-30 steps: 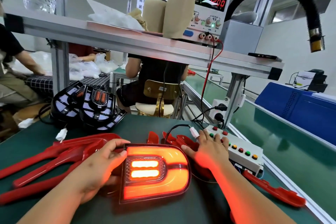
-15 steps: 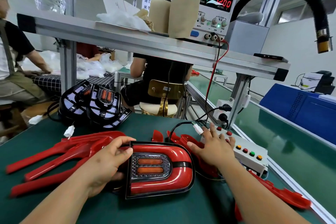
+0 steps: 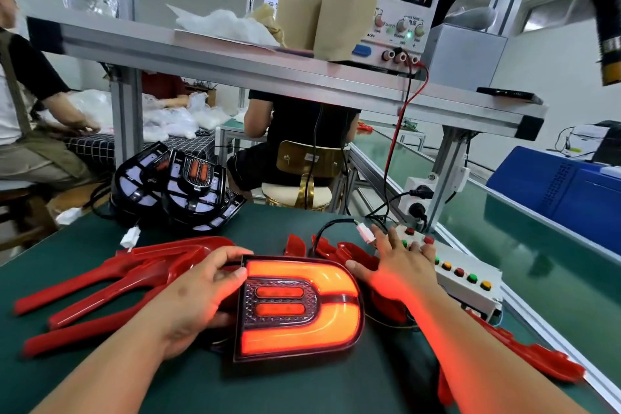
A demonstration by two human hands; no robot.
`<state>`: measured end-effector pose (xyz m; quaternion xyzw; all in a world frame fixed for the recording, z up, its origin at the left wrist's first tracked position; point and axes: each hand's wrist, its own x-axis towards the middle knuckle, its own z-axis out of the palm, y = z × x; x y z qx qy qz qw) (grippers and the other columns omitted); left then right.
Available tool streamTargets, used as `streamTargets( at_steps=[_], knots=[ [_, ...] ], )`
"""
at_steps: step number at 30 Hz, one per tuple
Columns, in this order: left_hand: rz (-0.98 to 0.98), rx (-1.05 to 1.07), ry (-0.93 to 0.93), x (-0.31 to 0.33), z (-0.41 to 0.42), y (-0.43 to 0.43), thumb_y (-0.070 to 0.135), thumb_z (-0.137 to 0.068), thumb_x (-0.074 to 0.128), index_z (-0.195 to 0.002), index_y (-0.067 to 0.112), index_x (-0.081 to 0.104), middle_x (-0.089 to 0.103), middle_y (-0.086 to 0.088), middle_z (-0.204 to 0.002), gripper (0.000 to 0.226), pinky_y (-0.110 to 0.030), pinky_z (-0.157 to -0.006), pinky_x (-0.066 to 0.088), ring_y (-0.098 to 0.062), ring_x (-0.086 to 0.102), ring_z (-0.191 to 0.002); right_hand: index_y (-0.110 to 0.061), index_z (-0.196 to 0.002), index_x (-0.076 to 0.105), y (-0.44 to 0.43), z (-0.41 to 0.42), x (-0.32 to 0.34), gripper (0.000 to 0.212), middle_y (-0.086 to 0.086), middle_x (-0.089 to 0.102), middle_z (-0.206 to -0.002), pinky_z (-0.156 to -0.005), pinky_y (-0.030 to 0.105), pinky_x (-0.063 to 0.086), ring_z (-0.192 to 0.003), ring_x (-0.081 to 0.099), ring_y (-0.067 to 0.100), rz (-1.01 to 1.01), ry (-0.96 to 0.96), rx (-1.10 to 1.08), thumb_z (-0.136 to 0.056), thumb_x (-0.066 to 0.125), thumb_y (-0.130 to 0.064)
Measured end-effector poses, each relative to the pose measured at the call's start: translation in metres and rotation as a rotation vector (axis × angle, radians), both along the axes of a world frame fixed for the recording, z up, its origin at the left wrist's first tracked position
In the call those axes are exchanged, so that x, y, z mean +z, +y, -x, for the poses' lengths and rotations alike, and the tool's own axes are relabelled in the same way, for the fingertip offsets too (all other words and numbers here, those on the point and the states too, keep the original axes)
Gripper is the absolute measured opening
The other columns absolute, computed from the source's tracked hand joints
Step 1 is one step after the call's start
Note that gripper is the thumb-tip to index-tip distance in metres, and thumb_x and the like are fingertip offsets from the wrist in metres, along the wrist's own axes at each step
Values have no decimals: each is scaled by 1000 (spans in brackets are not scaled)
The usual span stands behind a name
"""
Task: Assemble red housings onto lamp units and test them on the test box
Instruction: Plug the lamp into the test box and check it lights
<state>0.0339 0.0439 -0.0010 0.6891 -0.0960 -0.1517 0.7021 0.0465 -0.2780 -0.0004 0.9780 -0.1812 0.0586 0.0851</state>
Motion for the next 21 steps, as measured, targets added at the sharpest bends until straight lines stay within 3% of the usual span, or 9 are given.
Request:
streamTargets(
  at_steps=[4, 8, 13, 21],
  knots=[
    [12, -13, 0, -2, -2, 1, 13, -101, 48, -111, 24, 62, 74, -13, -99, 21, -52, -82, 58, -30, 71, -96, -36, -153, -7, 4, -2, -5, 125, 4, 5, -164, -114, 59, 7, -144, 17, 47, -12, 14, -26, -45, -11, -98],
    [18, -21, -16, -6, -4, 2, 12, -100, 49, -112, 25, 62, 74, -13, -100, 22, -49, -76, 59, -28, 72, -94, -38, -153, 1, 1, -5, -9, 119, 2, 6, -164, -112, 63, 2, -146, 8, 44, -101, -17, -45, -53, 1, -101],
    [35, -41, -23, -7, -5, 5, 14, -99, 51, -112, 27, 63, 74, -13, -101, 22, -40, -68, 59, -27, 72, -94, -37, -152, 11, 1, -6, -8, 123, 2, 13, -163, -111, 62, 0, -145, 13, 44, -102, -40, -41, -48, -2, -102],
    [37, -35, -40, -6, -4, 4, 12, -99, 51, -114, 25, 62, 74, -12, -102, 22, -38, -65, 58, -27, 72, -93, -34, -152, 14, 3, -3, -4, 125, 1, 13, -163, -113, 55, 12, -144, 19, 44, -63, 1, -47, -47, -3, -101]
  ],
)
